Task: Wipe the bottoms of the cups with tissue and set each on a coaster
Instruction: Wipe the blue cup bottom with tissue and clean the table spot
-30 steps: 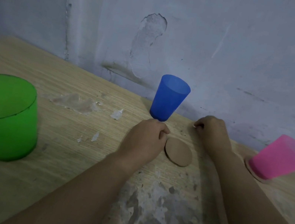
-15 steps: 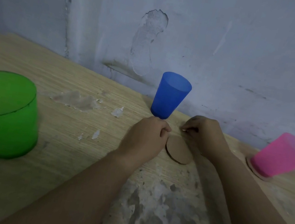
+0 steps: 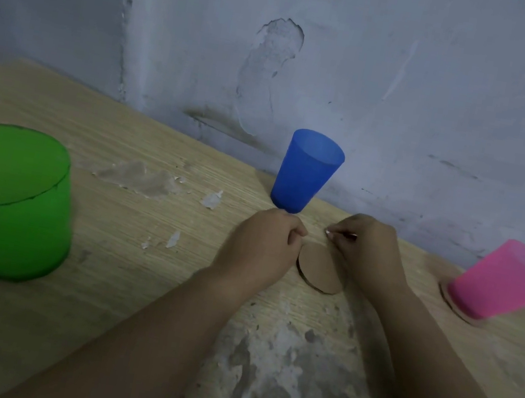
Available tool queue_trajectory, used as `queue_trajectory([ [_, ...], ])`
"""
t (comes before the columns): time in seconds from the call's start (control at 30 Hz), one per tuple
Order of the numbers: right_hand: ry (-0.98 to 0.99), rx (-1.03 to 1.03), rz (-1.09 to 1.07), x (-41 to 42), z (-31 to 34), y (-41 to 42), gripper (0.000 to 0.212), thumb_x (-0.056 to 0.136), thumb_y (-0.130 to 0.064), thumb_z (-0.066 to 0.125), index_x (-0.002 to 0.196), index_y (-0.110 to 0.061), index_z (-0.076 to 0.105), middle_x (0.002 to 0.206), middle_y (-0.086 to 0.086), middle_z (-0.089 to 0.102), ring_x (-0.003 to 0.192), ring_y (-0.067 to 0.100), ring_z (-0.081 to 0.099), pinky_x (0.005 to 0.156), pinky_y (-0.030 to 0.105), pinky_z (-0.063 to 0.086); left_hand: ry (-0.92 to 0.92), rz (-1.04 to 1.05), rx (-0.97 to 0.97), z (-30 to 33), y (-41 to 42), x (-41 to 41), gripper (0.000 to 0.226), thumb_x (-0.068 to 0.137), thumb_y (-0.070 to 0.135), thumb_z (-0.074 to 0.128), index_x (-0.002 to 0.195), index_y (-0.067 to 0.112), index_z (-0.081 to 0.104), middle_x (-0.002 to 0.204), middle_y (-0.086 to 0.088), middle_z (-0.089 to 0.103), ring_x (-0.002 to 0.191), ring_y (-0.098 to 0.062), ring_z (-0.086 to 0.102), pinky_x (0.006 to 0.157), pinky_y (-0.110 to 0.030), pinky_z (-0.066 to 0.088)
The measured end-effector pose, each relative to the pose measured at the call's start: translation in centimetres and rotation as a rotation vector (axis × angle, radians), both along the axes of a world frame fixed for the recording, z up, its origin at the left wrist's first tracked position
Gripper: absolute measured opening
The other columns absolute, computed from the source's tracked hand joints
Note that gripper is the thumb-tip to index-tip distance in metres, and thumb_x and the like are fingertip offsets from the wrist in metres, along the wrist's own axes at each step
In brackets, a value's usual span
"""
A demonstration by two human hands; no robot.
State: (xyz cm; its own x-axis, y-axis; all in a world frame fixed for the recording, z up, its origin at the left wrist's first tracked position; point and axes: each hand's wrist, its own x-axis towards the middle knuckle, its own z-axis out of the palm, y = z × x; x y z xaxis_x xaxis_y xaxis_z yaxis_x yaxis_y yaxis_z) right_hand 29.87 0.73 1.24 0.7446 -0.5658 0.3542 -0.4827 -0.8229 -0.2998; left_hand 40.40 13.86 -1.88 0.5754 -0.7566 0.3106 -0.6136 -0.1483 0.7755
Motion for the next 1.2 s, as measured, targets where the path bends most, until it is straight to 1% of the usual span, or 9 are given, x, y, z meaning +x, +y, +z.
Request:
queue_trajectory([
  [0.17,-0.008,-0.068,-0.176,0.5,-0.6,-1.1,0.015,0.083,-0.005,0.061,0.09,-0.004,0.074,0.091,0.014,0.071,0.08,0.023,0.062,0.075,0.028,0.046,0.002,-0.008,0.003,0.1,0.1,0.0,0.026,0.091,0.016,0.048,0.104,0.018,0.07,0.106,0.004,0.067,0.094,-0.01,0.061,0.083,-0.031,0.052],
  [0.27,-0.17,0.055,-0.255,0.4,-0.4,-1.5,0.013,0.081,-0.006,0.064,0.089,-0.002,0.074,0.09,0.013,0.074,0.078,0.016,0.062,0.074,0.016,0.04,0.004,-0.007,-0.003,0.1,0.1,0.0,0.026,0.091,0.016,0.048,0.104,0.018,0.07,0.106,0.003,0.067,0.093,-0.01,0.061,0.081,-0.029,0.051],
  [0.37,-0.117,0.089,-0.198,0.9,-0.2,-1.5,0.014,0.082,-0.005,0.065,0.092,-0.002,0.074,0.095,0.012,0.074,0.084,0.015,0.063,0.072,0.007,0.034,-0.006,0.0,0.001,0.1,0.1,0.1,0.026,0.091,0.017,0.048,0.104,0.018,0.07,0.107,0.004,0.067,0.093,-0.01,0.061,0.082,-0.029,0.051],
  [0.5,0.06,0.009,-0.084,0.7,0.3,-1.5,0.019,0.084,0.001,0.059,0.094,-0.005,0.074,0.101,0.011,0.072,0.093,0.023,0.065,0.082,0.017,0.04,-0.001,0.003,-0.002,0.1,0.1,0.0,0.026,0.09,0.017,0.048,0.103,0.019,0.071,0.106,0.003,0.067,0.093,-0.01,0.061,0.082,-0.031,0.052],
  [0.67,0.142,0.004,0.004,0.4,0.6,-1.7,0.021,0.08,0.004,0.061,0.095,-0.004,0.073,0.101,0.012,0.071,0.092,0.025,0.064,0.082,0.019,0.042,-0.009,0.007,-0.006,0.0,0.1,0.1,0.026,0.09,0.016,0.048,0.103,0.018,0.071,0.103,0.004,0.068,0.089,-0.008,0.06,0.076,-0.023,0.049],
  [0.8,0.043,-0.024,-0.064,0.8,-0.1,-1.7,0.022,0.081,0.007,0.058,0.089,-0.005,0.075,0.096,0.011,0.073,0.088,0.022,0.065,0.079,0.014,0.039,-0.045,0.006,0.002,0.0,0.1,0.1,0.026,0.09,0.017,0.048,0.105,0.018,0.07,0.104,0.004,0.069,0.092,-0.01,0.061,0.079,-0.027,0.051],
  [0.9,0.021,-0.018,-0.108,1.4,-0.6,-1.9,0.023,0.083,0.005,0.055,0.091,-0.005,0.074,0.097,0.012,0.073,0.09,0.024,0.065,0.083,0.021,0.043,-0.145,0.007,0.038,-0.3,0.1,0.0,0.028,0.09,0.019,0.046,0.107,0.016,0.068,0.11,0.0,0.067,0.1,-0.014,0.06,0.084,-0.032,0.05],
  [1.03,-0.122,0.023,-0.27,0.1,0.8,-3.9,0.018,0.081,0.003,0.059,0.093,0.002,0.072,0.099,0.019,0.072,0.097,0.029,0.065,0.093,0.023,0.042,-0.282,0.013,0.077,-0.8,-0.1,-0.2,0.032,0.091,0.022,0.047,0.118,0.017,0.063,0.127,0.0,0.059,0.121,-0.014,0.049,0.09,-0.025,0.04],
  [1.2,0.012,0.108,-0.353,-2.3,1.3,-5.8,0.015,0.08,0.005,0.061,0.09,0.003,0.073,0.098,0.02,0.072,0.095,0.03,0.064,0.09,0.027,0.045,-0.254,0.044,0.085,-1.1,-0.3,0.1,0.027,0.09,0.022,0.046,0.106,0.014,0.066,0.118,0.002,0.062,0.108,-0.012,0.055,0.08,-0.023,0.04],
])
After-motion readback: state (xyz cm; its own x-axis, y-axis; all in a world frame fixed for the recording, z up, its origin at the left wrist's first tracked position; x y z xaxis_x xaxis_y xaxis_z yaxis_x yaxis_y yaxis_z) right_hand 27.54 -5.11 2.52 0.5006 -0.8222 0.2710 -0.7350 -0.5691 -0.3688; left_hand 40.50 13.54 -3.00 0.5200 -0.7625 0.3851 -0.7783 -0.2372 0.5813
